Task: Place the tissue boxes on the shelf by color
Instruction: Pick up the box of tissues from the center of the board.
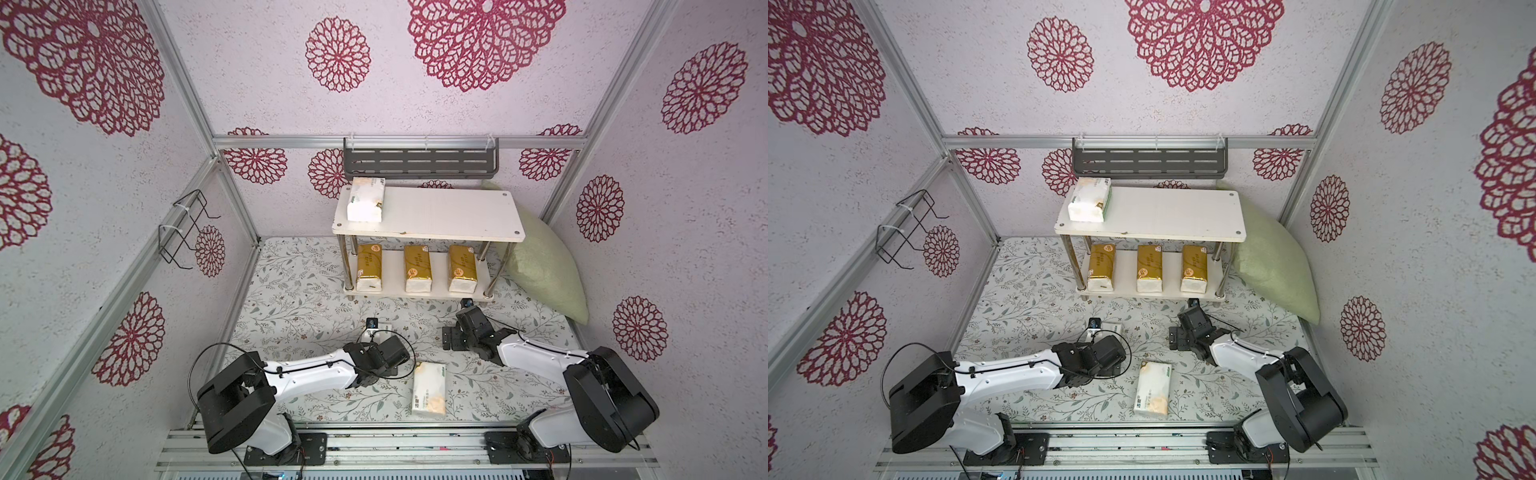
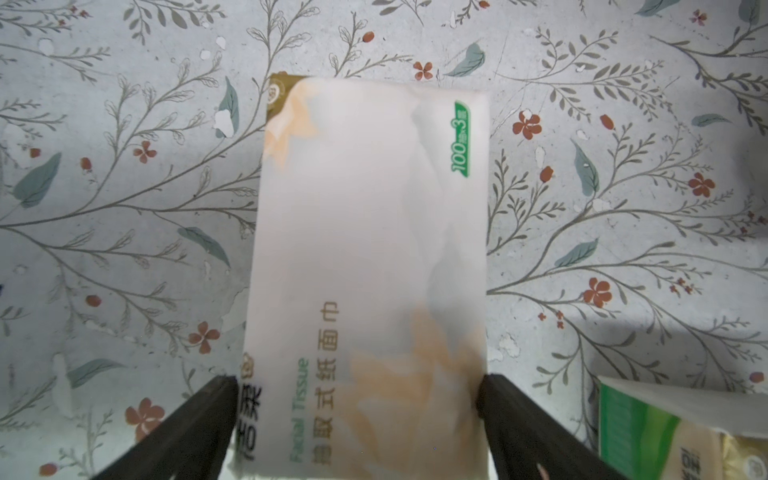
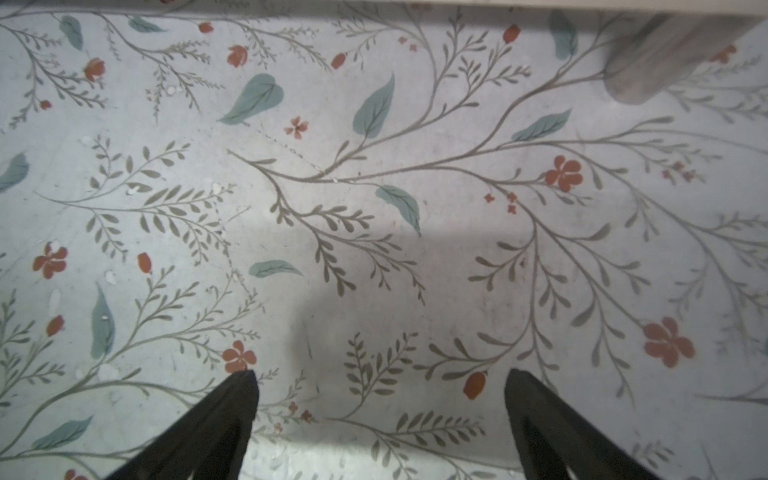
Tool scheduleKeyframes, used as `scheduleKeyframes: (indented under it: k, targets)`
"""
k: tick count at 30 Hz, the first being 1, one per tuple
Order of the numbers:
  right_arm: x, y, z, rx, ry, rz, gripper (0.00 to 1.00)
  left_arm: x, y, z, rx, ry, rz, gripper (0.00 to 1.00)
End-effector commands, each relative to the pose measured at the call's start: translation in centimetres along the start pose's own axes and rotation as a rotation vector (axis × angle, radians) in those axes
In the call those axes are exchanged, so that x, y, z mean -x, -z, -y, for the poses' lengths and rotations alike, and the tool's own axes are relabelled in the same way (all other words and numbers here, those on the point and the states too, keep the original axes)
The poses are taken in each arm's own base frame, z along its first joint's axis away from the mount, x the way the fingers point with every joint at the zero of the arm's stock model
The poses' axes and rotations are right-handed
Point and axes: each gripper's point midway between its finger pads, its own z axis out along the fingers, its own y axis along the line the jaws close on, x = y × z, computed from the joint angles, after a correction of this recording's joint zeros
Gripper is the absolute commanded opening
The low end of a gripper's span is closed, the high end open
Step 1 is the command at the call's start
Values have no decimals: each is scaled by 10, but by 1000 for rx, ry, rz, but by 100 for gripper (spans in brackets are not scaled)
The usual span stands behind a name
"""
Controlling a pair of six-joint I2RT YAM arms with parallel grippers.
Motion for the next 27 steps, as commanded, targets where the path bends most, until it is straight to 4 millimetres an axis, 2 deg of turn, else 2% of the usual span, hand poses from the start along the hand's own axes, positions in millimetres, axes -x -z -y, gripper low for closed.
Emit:
scheduleKeyframes:
  k: [1, 11, 27]
  targets:
    - [11, 1, -5, -2, -13, 27, 99, 4, 1, 1, -21, 2, 37, 97]
    - [12, 0, -12, 2, -2, 26, 99, 9, 19, 6, -85, 21, 71, 97]
    - [11, 1, -15, 2, 5, 29, 99, -9, -3, 10, -57, -13, 13, 97]
